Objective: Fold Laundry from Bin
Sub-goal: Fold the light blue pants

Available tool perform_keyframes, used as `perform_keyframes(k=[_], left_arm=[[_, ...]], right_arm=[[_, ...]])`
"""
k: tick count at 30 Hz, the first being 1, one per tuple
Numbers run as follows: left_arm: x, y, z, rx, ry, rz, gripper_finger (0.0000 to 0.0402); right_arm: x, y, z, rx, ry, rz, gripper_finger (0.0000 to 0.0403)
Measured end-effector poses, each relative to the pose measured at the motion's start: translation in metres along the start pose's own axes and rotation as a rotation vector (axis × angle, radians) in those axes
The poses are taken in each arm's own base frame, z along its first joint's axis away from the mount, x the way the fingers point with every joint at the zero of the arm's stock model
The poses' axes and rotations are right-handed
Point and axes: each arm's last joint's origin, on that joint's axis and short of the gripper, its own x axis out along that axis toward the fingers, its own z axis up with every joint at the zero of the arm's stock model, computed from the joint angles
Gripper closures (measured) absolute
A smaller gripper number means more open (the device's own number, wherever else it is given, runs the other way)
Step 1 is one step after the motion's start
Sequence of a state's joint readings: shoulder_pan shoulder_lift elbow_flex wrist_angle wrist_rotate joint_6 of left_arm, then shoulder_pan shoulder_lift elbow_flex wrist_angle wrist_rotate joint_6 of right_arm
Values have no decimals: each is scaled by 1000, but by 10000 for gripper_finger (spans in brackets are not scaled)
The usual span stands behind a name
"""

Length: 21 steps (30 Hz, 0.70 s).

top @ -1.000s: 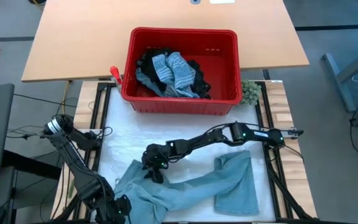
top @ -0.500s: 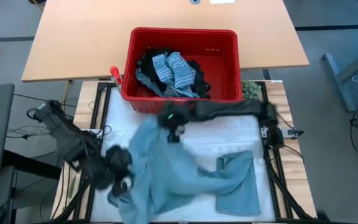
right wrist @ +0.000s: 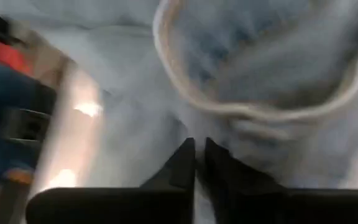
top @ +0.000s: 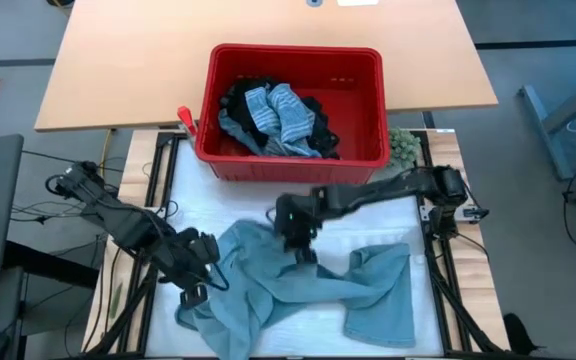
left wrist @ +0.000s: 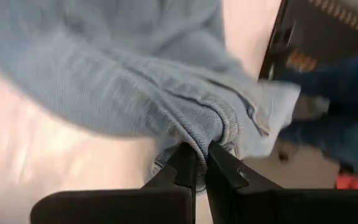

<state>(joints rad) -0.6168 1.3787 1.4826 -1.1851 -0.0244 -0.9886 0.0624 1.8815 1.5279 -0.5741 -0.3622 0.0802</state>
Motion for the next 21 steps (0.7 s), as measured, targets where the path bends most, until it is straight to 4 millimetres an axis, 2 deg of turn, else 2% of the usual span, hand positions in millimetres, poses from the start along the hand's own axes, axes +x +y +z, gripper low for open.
perform_keyframes(k=[2, 7, 11, 14, 18, 21], left_arm=[[9, -4, -4, -9, 104, -16, 401], [32, -15, -9, -6, 266, -21, 401], [47, -21, -11, -6, 324, -14, 401], [54, -27, -12, -5, 333, -27, 401], [59, -37, -15, -15, 307, -58, 401], [59, -43, -14, -35, 241, -92, 401]], right_arm=[[7, 1, 2, 46, -37, 18, 301], [25, -19, -6, 191, 14, -10, 192], [10, -21, 3, 194, -53, -11, 106], [4, -20, 3, 179, -58, -9, 57], [-11, -18, 6, 154, -84, -14, 17], [-24, -20, 12, 124, -150, -36, 6]])
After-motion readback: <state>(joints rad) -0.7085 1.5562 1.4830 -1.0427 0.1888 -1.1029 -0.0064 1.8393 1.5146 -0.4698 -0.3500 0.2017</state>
